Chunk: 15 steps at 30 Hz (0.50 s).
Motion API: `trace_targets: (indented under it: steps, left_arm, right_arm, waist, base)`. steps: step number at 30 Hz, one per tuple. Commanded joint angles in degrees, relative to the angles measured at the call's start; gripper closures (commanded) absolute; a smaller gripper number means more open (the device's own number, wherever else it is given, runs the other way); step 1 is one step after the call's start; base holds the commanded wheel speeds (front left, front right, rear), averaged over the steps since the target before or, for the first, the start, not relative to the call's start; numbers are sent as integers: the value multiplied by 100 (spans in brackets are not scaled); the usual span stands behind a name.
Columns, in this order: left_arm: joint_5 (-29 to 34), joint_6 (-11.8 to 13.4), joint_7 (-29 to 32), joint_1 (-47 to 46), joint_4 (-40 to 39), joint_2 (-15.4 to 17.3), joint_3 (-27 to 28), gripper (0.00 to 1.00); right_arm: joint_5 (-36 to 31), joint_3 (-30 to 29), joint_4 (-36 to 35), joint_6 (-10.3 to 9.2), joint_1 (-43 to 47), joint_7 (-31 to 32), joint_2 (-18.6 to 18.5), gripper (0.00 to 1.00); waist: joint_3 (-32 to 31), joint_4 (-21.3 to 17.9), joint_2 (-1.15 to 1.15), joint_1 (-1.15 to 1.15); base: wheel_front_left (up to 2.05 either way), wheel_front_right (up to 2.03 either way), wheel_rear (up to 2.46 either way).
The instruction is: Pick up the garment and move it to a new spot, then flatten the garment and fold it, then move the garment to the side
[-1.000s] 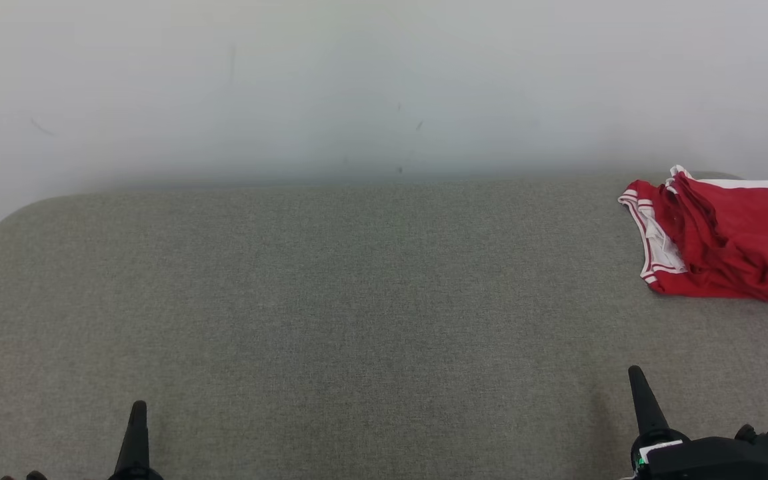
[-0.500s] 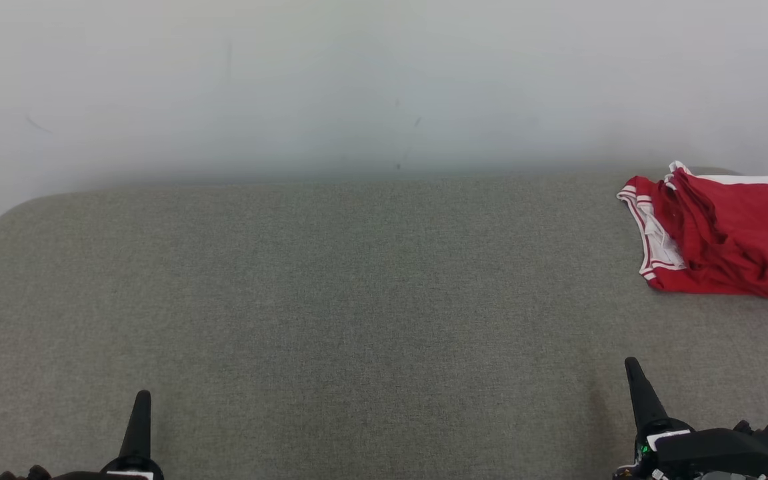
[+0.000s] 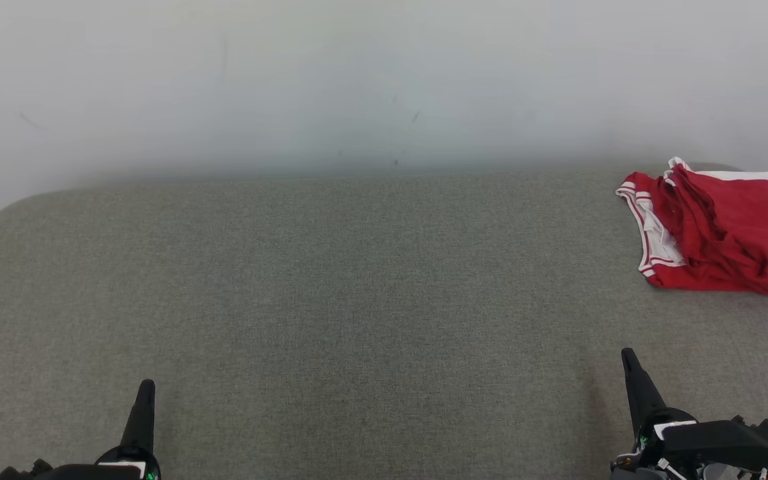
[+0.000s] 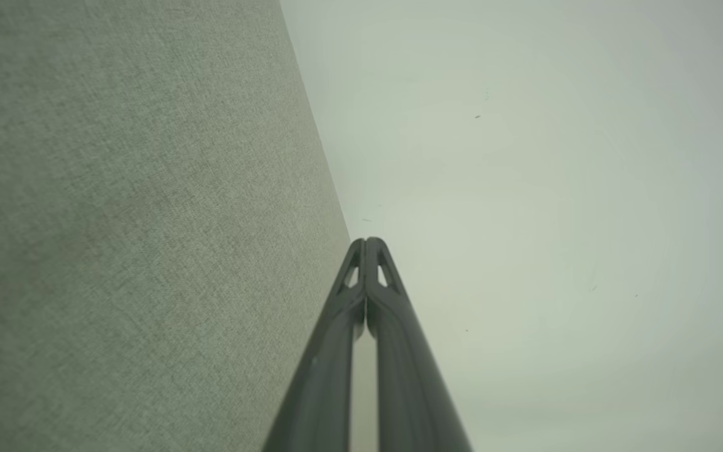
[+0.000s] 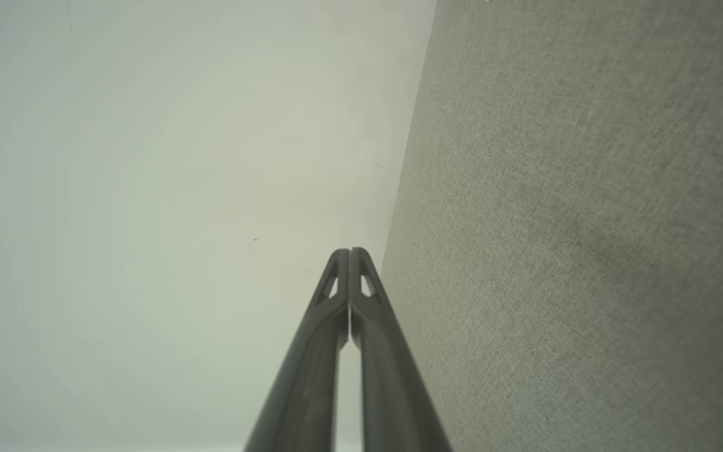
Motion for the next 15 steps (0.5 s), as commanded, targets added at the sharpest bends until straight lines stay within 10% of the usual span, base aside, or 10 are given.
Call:
trace_targets:
  steps: [1,15]
  left_arm:
    - [-146,-21,34,-103,-4,-2,17,100]
    - [-761,-52,183,-211,27,-30,34,100]
  right_arm:
    - [123,-11,-7,-9,-80,41,17,100]
    - [723,-31,30,-11,-181,189,37,100]
  waist:
    - [5,-2,0,-1]
    - [51,-25,0,-1]
  base:
    - [0,0,0]
    - [0,0,0]
